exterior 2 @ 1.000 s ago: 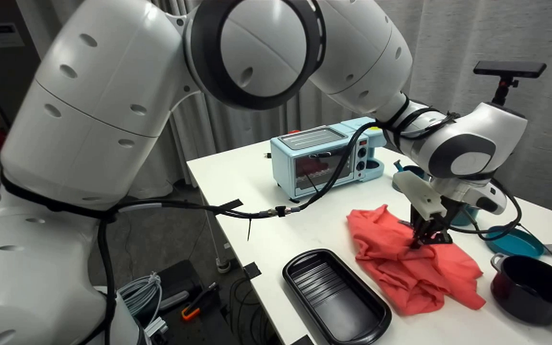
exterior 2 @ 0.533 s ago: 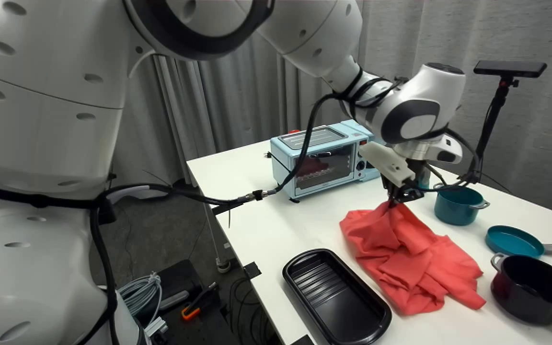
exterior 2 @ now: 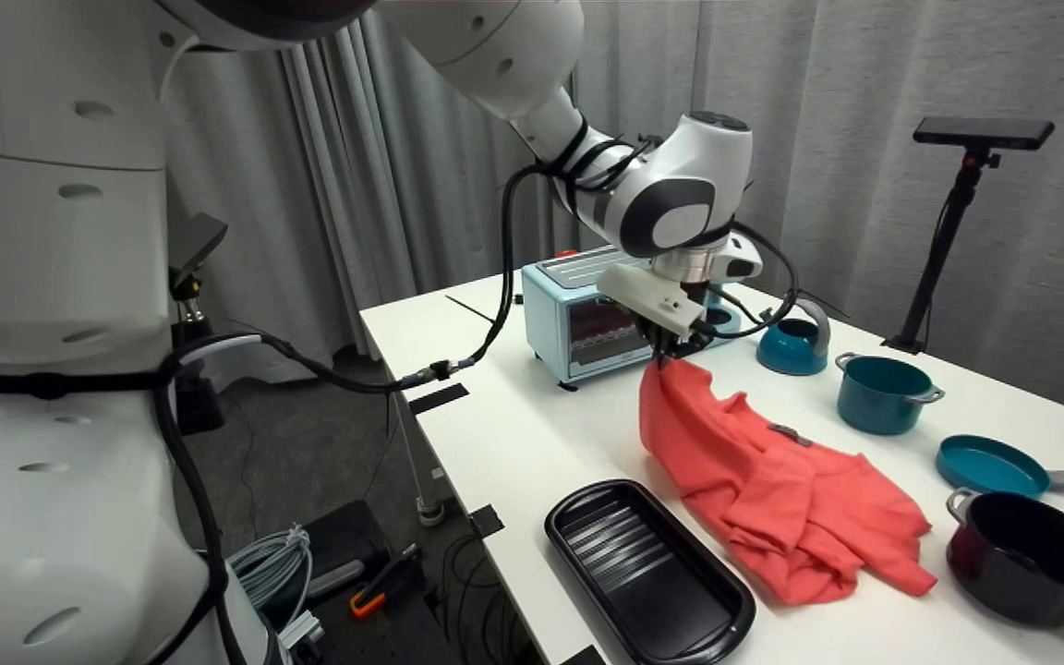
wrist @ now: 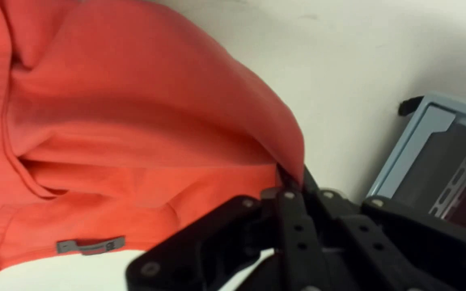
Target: Spread the clothe
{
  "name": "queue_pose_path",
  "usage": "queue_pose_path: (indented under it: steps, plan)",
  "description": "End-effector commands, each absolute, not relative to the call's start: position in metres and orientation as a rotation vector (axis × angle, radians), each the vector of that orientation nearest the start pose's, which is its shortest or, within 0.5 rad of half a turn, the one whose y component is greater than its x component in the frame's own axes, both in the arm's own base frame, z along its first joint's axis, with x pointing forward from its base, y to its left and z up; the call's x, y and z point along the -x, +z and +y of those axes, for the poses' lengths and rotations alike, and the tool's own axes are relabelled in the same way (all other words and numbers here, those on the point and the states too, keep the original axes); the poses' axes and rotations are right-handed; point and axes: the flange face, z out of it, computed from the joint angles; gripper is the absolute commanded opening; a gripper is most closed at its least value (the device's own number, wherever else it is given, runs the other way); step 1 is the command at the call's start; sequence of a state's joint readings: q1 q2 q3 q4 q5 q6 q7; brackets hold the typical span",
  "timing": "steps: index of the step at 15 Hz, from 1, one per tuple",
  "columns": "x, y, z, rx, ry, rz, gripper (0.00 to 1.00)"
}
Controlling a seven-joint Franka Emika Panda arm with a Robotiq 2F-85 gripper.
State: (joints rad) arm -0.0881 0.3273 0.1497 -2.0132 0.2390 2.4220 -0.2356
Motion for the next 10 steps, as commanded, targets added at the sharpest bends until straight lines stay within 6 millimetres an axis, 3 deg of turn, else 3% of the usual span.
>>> queue_pose_path:
  steps: [1, 3, 6, 10]
  plan:
    - [-0.584, 0.3, 0.056, 2.905, -0.117, -0.319, 0.29]
    - [-0.579, 0.297, 0.06, 2.912, -0.094, -0.363, 0.35]
    - [-0.576, 0.298, 0.055, 2.92, -0.099, -0.369, 0.59]
    - [-0.581, 0.313, 0.027, 2.953, -0.136, -0.297, 0.88]
